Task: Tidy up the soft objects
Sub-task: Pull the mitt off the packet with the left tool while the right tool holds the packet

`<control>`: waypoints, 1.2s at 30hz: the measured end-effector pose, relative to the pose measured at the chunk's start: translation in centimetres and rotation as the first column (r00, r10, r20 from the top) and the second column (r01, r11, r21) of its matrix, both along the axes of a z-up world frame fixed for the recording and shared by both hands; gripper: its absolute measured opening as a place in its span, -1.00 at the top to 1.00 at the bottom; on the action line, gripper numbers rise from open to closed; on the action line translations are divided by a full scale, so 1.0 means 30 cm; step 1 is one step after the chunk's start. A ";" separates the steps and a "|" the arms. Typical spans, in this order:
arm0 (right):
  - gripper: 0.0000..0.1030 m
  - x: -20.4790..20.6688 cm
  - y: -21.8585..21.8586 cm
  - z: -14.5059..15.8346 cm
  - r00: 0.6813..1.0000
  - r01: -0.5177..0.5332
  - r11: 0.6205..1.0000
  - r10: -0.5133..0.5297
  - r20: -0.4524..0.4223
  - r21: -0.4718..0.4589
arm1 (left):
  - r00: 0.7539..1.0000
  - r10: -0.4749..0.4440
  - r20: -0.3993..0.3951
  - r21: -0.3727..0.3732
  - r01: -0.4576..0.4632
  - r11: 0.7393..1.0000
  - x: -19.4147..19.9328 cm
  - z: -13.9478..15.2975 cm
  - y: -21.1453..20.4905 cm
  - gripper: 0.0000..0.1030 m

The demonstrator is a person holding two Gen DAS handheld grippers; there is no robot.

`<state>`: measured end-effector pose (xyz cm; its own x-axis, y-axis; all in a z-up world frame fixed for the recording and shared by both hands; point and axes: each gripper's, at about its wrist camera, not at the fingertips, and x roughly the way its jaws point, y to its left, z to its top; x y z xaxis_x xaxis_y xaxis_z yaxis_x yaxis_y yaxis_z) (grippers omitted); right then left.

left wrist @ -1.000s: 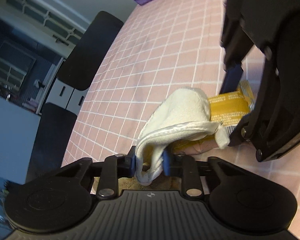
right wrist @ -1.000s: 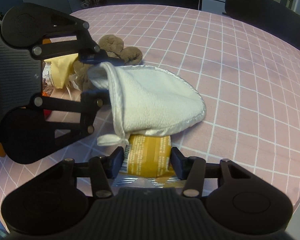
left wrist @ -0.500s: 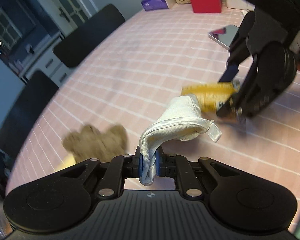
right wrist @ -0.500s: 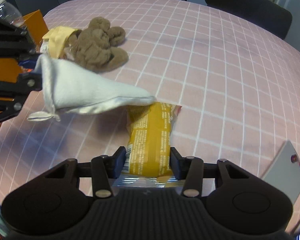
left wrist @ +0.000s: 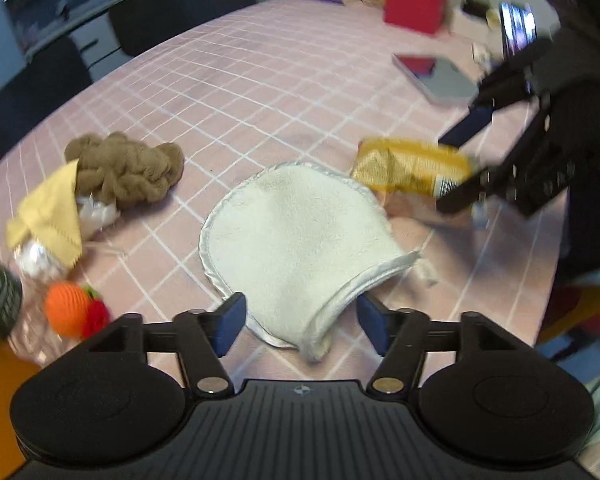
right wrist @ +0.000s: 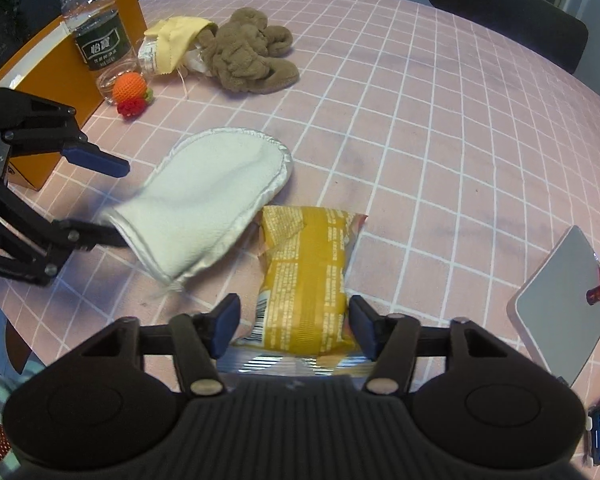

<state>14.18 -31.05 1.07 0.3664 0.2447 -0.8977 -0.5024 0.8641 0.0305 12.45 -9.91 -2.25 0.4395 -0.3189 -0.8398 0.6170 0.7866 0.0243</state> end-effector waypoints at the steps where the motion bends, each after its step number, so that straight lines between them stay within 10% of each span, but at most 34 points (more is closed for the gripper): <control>1: -0.41 -0.001 0.001 0.004 1.000 -0.003 1.000 0.003 0.005 0.002 | 1.000 0.026 -0.009 -0.034 -0.027 0.999 0.004 0.009 0.012 -0.54; 7: -0.35 0.020 0.027 -0.022 1.000 -0.018 1.000 0.018 0.003 -0.019 | 0.967 0.223 -0.125 -0.232 -0.247 0.941 0.092 0.015 0.080 -0.69; 11: 0.08 0.046 0.039 -0.040 1.000 -0.001 1.000 0.001 -0.004 -0.030 | 0.927 0.308 -0.214 -0.200 -0.350 0.915 0.144 -0.050 0.076 -0.69; 25: 0.10 0.075 0.144 -0.042 0.999 -0.039 0.999 0.039 -0.013 0.001 | 0.866 0.412 -0.283 -0.214 -0.476 0.853 0.187 -0.091 0.075 -0.55; 36: 0.07 0.091 0.138 -0.069 0.998 -0.048 0.999 0.049 -0.039 0.013 | 0.851 0.442 -0.285 -0.170 -0.498 0.850 0.160 -0.106 0.120 -0.94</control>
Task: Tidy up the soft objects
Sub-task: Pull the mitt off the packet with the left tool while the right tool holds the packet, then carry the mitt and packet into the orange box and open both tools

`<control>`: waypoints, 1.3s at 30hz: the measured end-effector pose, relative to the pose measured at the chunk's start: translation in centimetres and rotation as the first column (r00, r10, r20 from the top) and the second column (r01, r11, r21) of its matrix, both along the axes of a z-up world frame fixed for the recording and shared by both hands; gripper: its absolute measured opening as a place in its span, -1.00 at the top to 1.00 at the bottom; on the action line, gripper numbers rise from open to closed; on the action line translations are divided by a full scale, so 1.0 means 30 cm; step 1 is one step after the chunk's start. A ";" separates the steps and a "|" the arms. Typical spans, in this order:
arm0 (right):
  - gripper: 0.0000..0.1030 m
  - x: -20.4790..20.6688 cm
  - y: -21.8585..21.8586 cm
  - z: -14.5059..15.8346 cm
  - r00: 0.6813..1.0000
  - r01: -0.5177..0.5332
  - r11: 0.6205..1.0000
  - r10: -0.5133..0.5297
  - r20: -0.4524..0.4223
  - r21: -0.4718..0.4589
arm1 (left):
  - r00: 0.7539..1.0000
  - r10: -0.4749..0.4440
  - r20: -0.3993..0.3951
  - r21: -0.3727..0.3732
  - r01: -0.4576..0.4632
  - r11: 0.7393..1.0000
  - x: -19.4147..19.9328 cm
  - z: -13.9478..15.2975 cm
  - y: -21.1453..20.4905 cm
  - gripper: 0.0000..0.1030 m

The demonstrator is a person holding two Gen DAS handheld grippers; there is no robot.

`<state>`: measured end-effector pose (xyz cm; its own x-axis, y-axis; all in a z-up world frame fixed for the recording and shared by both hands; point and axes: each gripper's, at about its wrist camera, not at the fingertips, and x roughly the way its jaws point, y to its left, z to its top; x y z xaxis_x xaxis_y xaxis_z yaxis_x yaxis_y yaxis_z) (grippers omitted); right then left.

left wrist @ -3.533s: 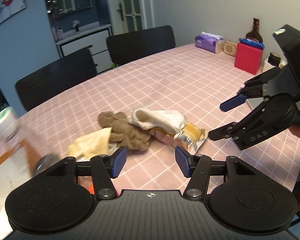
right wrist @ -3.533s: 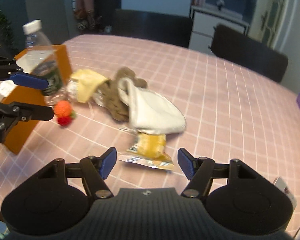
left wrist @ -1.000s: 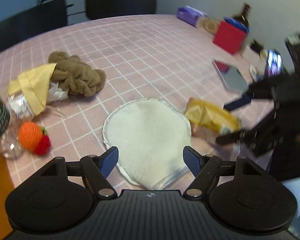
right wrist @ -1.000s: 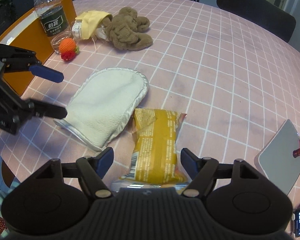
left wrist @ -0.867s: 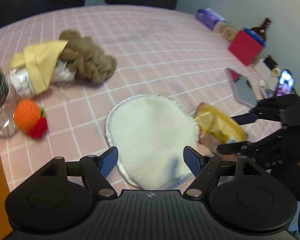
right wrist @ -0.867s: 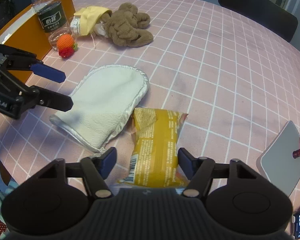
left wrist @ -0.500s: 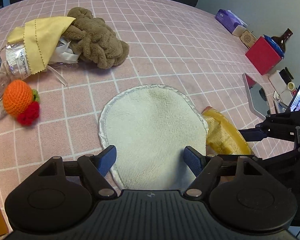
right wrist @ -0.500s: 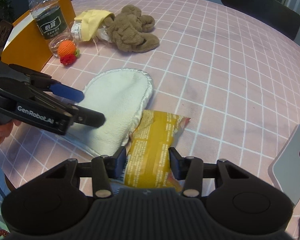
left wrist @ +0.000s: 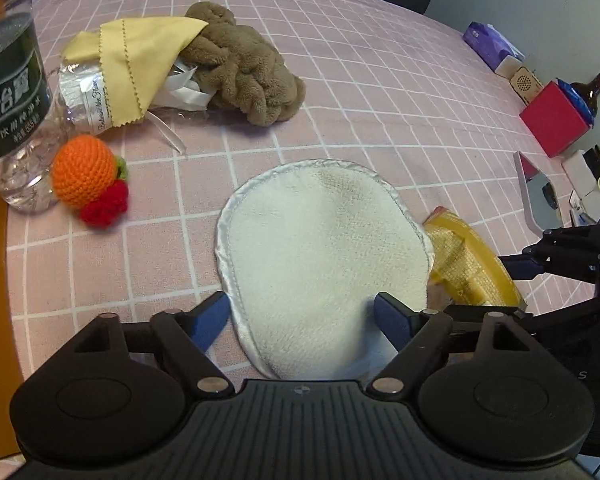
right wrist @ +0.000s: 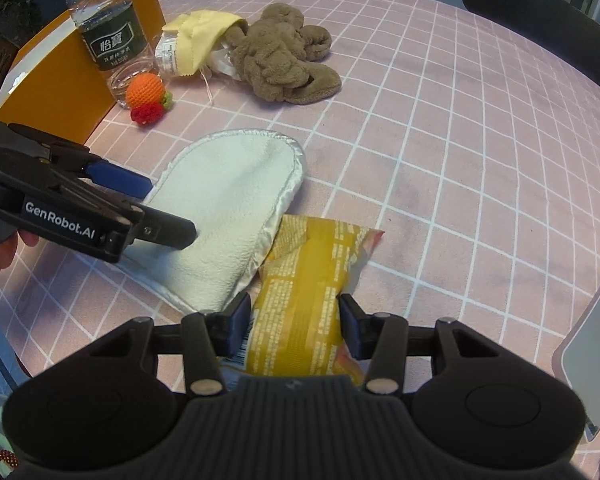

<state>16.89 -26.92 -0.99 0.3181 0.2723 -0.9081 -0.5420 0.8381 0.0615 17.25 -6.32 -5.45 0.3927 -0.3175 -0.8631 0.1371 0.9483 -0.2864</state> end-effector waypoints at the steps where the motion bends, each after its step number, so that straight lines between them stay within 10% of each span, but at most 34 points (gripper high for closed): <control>1: 0.07 0.001 0.002 -0.001 1.000 -0.002 1.000 0.002 -0.001 0.002 | 1.000 0.001 -0.001 -0.009 -0.001 1.000 0.001 -0.001 -0.004 -0.98; 13: 0.12 0.009 0.034 -0.027 1.000 -0.001 1.000 0.001 -0.001 0.007 | 1.000 -0.009 0.023 -0.042 0.010 0.999 -0.006 0.002 -0.058 -0.73; 15: 0.12 0.010 0.037 -0.032 1.000 0.000 1.000 0.000 -0.001 0.006 | 1.000 -0.011 0.024 -0.059 0.013 0.998 -0.007 0.003 -0.064 -0.08; 23: 0.22 0.010 0.036 -0.033 1.000 0.008 1.000 -0.008 0.000 -0.001 | 0.999 -0.044 0.021 -0.119 0.046 0.992 -0.015 -0.002 -0.090 0.65; 39: 0.27 -0.093 0.045 0.215 0.995 -0.030 0.995 0.021 0.101 0.093 | 0.970 -0.042 0.239 -0.110 0.070 0.991 -0.220 0.276 0.097 0.67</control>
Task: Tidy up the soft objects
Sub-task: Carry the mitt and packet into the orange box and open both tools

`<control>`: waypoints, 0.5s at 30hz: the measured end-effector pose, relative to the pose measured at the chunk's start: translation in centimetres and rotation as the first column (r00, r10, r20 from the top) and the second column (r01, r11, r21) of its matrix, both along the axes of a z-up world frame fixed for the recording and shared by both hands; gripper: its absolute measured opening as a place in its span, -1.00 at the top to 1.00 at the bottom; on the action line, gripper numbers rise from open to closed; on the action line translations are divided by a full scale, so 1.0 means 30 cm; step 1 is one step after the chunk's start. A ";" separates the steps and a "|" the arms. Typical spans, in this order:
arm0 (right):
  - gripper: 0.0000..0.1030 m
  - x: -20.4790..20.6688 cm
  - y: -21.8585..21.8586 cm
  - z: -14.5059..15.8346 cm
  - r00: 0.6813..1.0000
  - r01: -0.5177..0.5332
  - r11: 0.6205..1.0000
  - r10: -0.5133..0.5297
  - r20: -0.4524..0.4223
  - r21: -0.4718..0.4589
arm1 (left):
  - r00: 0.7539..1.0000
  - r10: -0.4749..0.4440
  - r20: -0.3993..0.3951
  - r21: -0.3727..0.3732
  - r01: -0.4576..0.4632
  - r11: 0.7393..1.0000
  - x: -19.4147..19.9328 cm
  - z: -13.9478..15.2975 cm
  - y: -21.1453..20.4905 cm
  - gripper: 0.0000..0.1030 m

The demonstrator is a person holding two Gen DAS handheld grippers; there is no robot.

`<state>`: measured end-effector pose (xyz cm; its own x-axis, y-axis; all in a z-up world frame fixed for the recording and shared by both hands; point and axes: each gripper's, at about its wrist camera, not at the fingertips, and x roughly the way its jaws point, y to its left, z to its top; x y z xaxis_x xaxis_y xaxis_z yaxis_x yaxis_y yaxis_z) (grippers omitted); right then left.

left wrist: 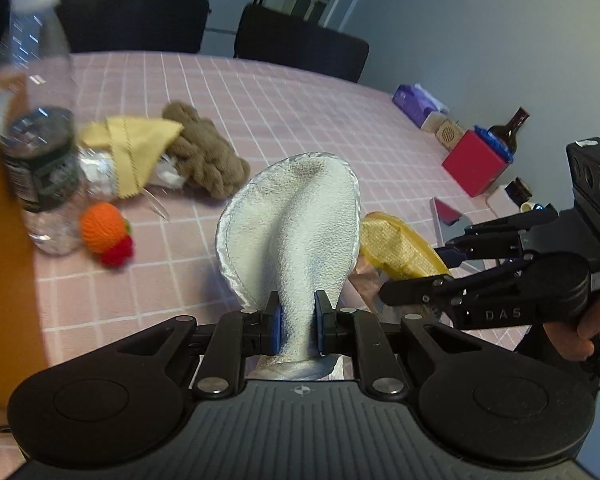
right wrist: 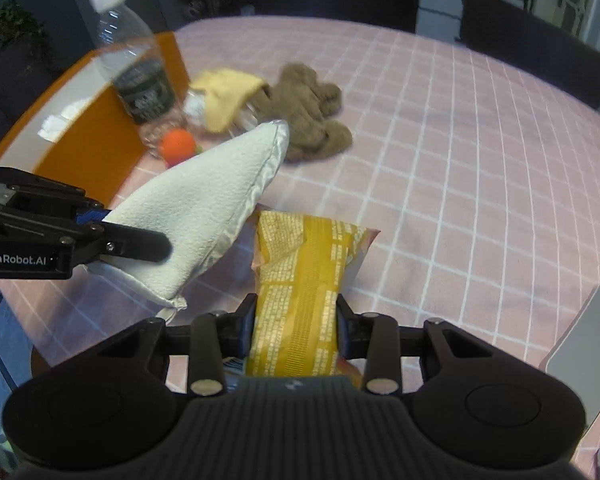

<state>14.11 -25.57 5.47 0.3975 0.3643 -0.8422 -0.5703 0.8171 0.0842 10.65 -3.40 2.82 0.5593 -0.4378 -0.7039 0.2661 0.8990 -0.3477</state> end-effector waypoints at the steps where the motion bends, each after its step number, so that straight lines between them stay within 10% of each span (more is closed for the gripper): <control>1: 0.27 -0.013 0.022 0.026 1.000 -0.020 1.000 0.020 0.019 0.006 | 1.000 0.006 0.018 0.007 -0.006 1.000 -0.025 0.026 0.024 0.67; 15: 0.27 -0.133 0.541 0.223 0.923 -0.352 0.935 0.341 0.181 0.035 | 0.945 0.274 0.179 0.092 -0.294 0.952 -0.213 0.273 0.449 0.67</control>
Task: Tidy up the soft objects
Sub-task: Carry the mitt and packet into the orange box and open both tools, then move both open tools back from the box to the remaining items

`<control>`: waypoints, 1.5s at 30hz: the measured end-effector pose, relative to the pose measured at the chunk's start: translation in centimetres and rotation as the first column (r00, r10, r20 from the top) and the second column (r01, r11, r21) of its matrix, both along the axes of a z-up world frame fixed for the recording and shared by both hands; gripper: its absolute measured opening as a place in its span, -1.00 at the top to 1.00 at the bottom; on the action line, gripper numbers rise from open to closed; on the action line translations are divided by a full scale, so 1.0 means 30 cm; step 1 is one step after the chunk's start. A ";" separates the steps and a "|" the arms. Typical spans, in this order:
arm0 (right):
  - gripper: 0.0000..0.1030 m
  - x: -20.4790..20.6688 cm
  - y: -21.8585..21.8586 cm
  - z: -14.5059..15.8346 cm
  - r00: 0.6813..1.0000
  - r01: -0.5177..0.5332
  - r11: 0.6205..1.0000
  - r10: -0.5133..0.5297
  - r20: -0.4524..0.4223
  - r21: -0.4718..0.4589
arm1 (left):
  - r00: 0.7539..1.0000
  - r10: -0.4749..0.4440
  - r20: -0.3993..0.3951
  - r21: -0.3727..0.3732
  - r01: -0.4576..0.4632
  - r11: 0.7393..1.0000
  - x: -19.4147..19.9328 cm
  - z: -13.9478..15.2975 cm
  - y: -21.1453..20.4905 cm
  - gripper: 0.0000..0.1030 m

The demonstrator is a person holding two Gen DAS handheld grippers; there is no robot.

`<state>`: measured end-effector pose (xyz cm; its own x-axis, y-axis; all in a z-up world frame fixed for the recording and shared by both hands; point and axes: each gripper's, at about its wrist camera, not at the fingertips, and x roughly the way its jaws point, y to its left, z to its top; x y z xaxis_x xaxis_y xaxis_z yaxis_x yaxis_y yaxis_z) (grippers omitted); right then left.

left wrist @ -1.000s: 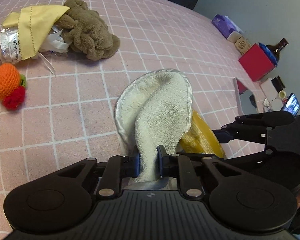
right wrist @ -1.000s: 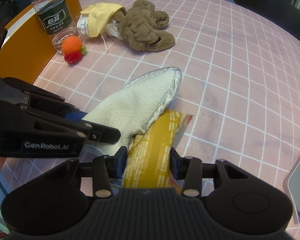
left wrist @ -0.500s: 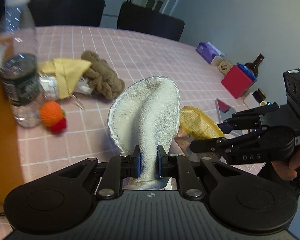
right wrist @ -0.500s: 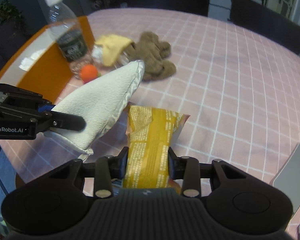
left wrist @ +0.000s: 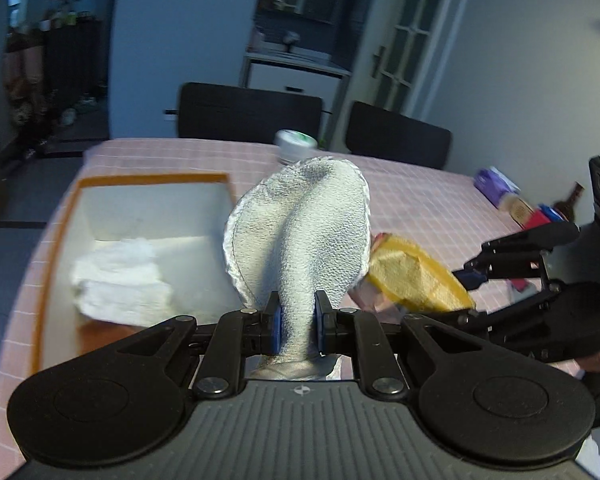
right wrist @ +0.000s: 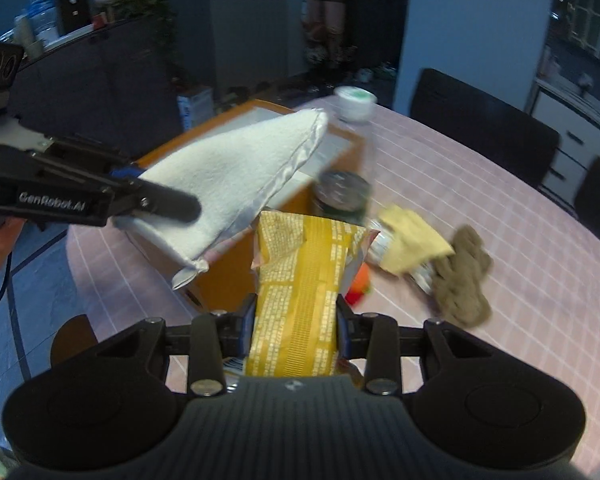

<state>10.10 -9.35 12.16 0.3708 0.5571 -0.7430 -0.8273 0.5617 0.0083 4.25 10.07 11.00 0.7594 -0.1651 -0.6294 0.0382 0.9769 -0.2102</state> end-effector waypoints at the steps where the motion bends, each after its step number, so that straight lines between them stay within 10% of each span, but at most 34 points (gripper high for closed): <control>1: 0.27 0.002 0.040 0.002 1.000 -0.009 1.000 0.009 0.003 0.002 | 1.000 0.023 0.006 -0.001 -0.023 1.000 0.000 0.002 0.028 0.67; 17: 0.28 0.226 0.618 -0.163 0.998 0.038 0.980 -0.029 0.047 -0.194 | 0.967 0.190 -0.168 -0.034 -0.199 0.979 0.272 -0.129 0.368 0.67; 33: 0.32 0.313 0.786 -0.360 0.977 -0.011 0.886 0.107 0.182 -0.463 | 0.921 0.245 -0.303 0.086 -0.230 0.969 0.428 -0.269 0.438 0.59; 45: 0.02 0.259 0.703 -0.271 0.953 -0.043 0.888 0.174 0.247 -0.458 | 0.942 0.225 -0.248 0.128 -0.198 0.972 0.394 -0.219 0.391 -0.28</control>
